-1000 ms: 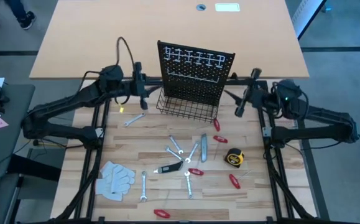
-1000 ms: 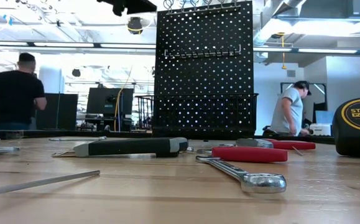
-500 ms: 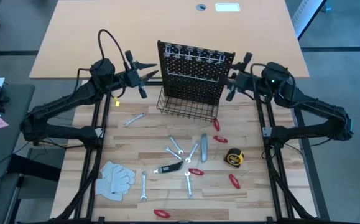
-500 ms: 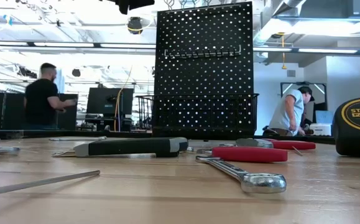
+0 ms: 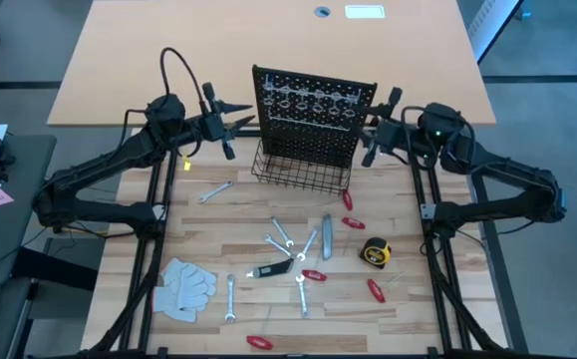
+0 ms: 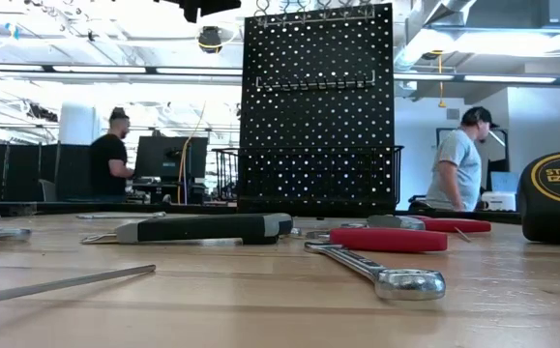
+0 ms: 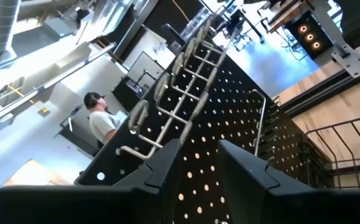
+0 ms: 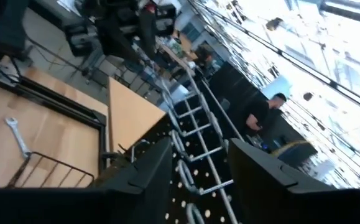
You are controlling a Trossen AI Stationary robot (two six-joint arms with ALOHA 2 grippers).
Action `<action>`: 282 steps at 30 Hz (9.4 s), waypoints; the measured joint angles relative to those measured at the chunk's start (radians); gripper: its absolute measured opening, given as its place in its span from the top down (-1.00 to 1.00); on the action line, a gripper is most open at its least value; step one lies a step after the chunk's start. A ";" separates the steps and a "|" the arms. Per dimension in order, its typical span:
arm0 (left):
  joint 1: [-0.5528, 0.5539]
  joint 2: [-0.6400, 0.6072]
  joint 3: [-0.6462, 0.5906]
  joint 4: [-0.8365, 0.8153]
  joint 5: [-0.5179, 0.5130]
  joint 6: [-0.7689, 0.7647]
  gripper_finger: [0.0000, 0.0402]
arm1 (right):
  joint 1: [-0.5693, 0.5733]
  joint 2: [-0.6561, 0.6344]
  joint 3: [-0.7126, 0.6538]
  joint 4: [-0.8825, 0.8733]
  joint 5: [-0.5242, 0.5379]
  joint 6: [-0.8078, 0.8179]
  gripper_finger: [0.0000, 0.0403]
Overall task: Hang tools onto peg board
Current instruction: Hang the hook on the pegboard
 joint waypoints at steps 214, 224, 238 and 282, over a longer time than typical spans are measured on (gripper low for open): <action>-0.203 0.082 -0.098 -0.203 -0.348 -0.279 0.99 | -0.247 0.016 -0.054 -0.299 0.181 0.106 0.29; -0.274 0.081 -0.210 -0.138 -0.529 -0.353 0.99 | -0.238 -0.033 -0.054 -0.288 0.152 0.085 0.29; -0.305 0.082 -0.337 -0.046 -0.367 -0.281 0.99 | 0.112 -0.113 -0.082 -0.574 0.067 0.542 0.29; -0.251 0.205 -0.393 0.112 -0.257 -0.289 0.99 | -0.075 0.464 -0.038 -0.326 -0.295 0.476 0.07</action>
